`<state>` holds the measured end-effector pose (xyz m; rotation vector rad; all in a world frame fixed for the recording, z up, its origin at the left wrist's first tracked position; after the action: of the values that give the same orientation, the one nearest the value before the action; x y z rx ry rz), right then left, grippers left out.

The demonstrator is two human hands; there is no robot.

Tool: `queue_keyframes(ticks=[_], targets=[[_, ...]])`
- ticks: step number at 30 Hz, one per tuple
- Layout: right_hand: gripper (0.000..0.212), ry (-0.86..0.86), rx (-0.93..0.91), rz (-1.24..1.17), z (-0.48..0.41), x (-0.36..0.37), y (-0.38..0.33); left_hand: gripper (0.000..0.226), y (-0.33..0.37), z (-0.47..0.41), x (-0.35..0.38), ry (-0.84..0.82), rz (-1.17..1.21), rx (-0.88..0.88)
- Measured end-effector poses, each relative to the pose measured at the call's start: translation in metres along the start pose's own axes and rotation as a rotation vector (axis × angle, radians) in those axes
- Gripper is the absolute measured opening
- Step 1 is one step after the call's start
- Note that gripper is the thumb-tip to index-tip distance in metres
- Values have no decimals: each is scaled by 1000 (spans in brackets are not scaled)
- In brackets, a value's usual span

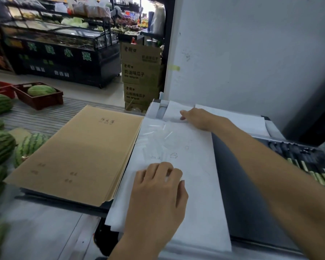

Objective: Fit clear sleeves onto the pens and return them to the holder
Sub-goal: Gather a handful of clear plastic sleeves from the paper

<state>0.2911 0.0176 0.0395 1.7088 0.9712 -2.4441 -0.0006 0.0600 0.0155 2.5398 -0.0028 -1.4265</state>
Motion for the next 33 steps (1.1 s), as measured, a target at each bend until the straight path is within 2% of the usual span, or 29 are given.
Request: queue_keyframes(ticks=[4, 13, 17, 21, 24, 29, 33], targets=[[70, -93, 82, -32, -9, 6, 3, 16, -1, 2, 1, 31, 19, 8], [63, -123, 16, -41, -13, 13, -14, 15, 1, 2, 1, 4, 9, -6], [65, -87, -7, -36, -10, 13, -18, 17, 1, 2, 1, -19, 4, -6], [47, 9, -67, -94, 3, 4, -23, 18, 0, 2, 1, -10, 6, 8], [46, 97, -142, -122, 19, -7, -23, 21, 1, 2, 1, 18, 6, 13], [35, 230, -309, -60, 84, -18, -26, 27, 2, 2, 1, 33, -16, 25], [31, 254, -343, -51, 142, -7, -11, 33, 3, 1, 0, 1, -61, 28]])
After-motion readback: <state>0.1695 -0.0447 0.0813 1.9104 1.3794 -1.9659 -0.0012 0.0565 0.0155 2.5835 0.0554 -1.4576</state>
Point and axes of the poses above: each hand's wrist, its own z-axis away from the middle knuckle, its own x-axis out of the palm, y = z × x, the point moved 6 cm from there along -z, towards the middle knuckle, and after that the axes turned 9 degrees about -z, right-handed, at the moved point
